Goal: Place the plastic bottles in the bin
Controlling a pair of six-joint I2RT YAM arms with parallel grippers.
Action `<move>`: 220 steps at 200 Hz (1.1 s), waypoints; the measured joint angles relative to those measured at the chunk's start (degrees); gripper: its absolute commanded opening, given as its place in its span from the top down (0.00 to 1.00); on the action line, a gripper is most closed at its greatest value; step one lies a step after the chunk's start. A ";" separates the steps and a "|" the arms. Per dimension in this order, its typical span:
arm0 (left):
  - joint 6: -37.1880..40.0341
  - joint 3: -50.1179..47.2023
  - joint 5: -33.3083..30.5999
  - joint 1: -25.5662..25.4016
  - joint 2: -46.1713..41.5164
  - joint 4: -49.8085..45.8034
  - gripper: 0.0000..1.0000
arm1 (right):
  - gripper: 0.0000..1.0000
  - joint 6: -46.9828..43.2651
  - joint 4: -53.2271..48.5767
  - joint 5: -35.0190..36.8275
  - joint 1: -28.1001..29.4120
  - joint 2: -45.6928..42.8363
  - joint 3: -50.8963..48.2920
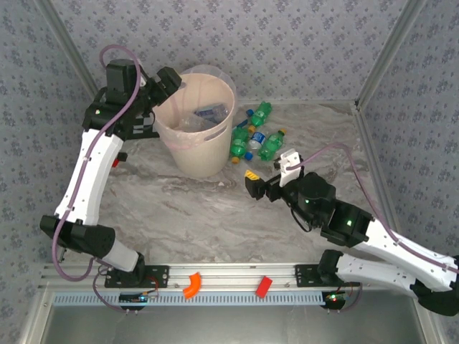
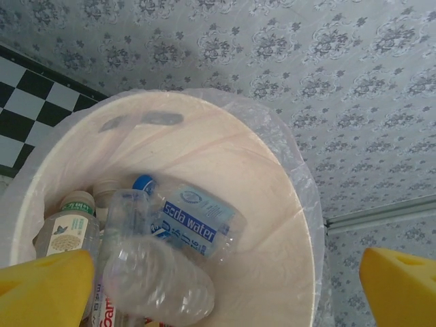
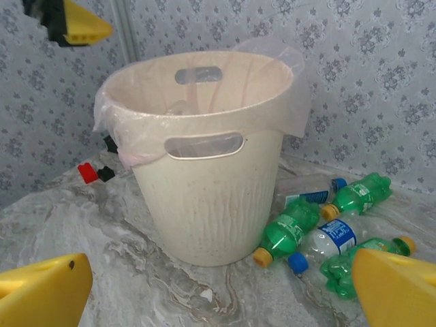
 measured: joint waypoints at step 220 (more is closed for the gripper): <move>21.79 -21.94 2.89 -7.58 -29.44 -10.95 0.00 | 0.36 20.17 -12.96 -27.47 -41.48 65.99 50.49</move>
